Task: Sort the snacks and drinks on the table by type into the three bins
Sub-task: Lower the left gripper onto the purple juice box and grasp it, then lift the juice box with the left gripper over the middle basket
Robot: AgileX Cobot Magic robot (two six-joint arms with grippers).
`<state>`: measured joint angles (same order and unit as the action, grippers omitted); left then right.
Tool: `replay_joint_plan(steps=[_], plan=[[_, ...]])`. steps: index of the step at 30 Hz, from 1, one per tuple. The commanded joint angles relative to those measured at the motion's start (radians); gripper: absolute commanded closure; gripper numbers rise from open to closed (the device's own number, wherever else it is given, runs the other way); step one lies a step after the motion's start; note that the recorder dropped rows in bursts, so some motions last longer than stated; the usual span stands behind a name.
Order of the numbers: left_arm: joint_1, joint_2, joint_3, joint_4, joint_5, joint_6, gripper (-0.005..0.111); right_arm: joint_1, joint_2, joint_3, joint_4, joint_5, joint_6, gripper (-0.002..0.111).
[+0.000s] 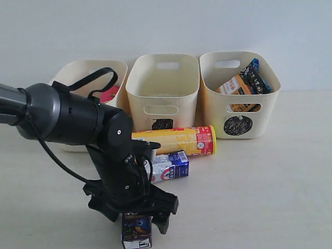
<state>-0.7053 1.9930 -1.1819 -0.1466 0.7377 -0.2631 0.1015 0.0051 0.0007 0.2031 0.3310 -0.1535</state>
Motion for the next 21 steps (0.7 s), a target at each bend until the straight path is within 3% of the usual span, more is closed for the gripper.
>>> replay_joint_plan(steps=[1, 3, 6, 10, 16, 21], plan=[[-0.003, 0.031, -0.008, 0.013, -0.012, -0.014, 0.028, 0.0, -0.005, -0.001, 0.001, -0.008, -0.002, 0.108], [-0.003, 0.037, -0.008, 0.013, -0.008, -0.014, 0.037, 0.0, -0.005, -0.001, 0.001, -0.008, -0.002, 0.108], [-0.003, 0.039, -0.01, 0.013, -0.004, -0.014, 0.06, 0.0, -0.005, -0.001, 0.001, -0.008, -0.002, 0.108], [-0.003, 0.035, -0.036, 0.015, 0.05, 0.018, 0.102, 0.0, -0.005, -0.001, 0.001, -0.008, -0.002, 0.108], [-0.003, -0.026, -0.147, 0.017, 0.18, 0.073, 0.102, 0.0, -0.005, -0.001, 0.003, -0.008, -0.002, 0.108], [-0.003, -0.153, -0.304, 0.017, 0.181, 0.123, 0.102, 0.0, -0.005, -0.001, 0.003, -0.008, -0.002, 0.108]])
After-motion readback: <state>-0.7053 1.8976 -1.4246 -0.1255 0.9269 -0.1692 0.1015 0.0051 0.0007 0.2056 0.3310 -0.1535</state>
